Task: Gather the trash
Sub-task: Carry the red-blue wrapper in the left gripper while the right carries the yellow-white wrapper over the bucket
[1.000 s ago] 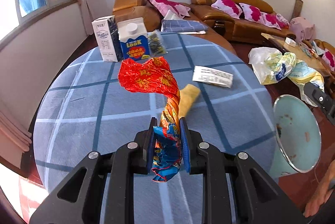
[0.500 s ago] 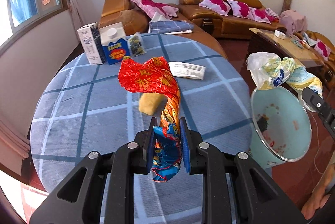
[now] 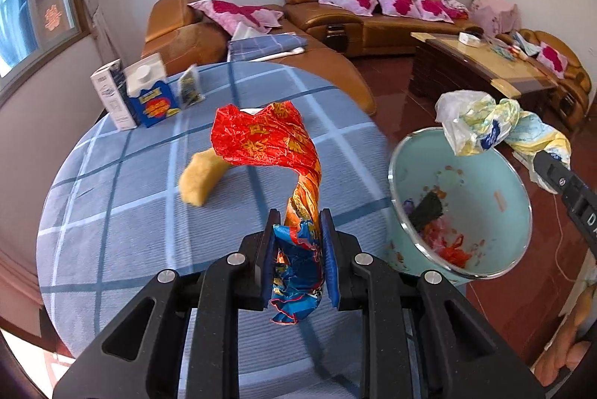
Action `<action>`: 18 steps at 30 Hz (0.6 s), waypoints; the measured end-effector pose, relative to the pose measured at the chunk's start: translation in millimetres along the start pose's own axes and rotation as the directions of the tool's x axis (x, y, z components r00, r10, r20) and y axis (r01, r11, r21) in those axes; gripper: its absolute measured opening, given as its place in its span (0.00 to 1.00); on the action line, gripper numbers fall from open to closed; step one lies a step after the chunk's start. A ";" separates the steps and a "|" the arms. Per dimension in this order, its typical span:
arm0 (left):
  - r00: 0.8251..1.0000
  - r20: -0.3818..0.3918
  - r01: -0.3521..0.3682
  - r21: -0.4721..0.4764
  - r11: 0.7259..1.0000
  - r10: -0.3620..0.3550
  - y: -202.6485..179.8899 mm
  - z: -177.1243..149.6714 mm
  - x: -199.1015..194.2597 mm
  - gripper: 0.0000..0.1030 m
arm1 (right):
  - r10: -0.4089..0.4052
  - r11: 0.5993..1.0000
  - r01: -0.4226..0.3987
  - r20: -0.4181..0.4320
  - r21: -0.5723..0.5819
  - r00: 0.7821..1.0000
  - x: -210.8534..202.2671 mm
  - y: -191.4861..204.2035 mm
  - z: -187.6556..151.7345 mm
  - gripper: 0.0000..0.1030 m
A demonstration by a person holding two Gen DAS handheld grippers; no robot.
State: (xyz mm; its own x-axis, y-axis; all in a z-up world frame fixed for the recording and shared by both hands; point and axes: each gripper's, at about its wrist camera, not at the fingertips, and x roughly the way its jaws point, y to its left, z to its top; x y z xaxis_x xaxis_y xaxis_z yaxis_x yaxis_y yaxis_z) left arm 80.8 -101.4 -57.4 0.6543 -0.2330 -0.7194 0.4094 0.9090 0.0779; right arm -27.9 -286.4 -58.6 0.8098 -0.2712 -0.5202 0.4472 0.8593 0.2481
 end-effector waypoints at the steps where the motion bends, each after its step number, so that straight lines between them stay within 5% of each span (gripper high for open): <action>1: 1.000 0.003 0.003 0.008 1.000 -0.003 -5.3 1.9 0.6 0.21 | -0.007 1.000 0.007 -0.001 0.005 1.000 -0.2 -3.0 -0.7 0.25; 18: 0.995 -0.049 0.091 0.124 0.988 -0.086 -89.2 15.5 31.7 0.21 | -0.153 0.986 0.155 -0.036 0.060 0.988 22.4 -59.8 -4.7 0.25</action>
State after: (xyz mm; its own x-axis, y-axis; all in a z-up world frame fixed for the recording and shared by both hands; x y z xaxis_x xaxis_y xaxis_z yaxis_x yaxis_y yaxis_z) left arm 74.8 -195.2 -76.5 0.5849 -0.2930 -0.7563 0.5431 0.8341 0.0969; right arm -38.2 -341.8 -88.9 0.7174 -0.3839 -0.5813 0.5894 0.7793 0.2128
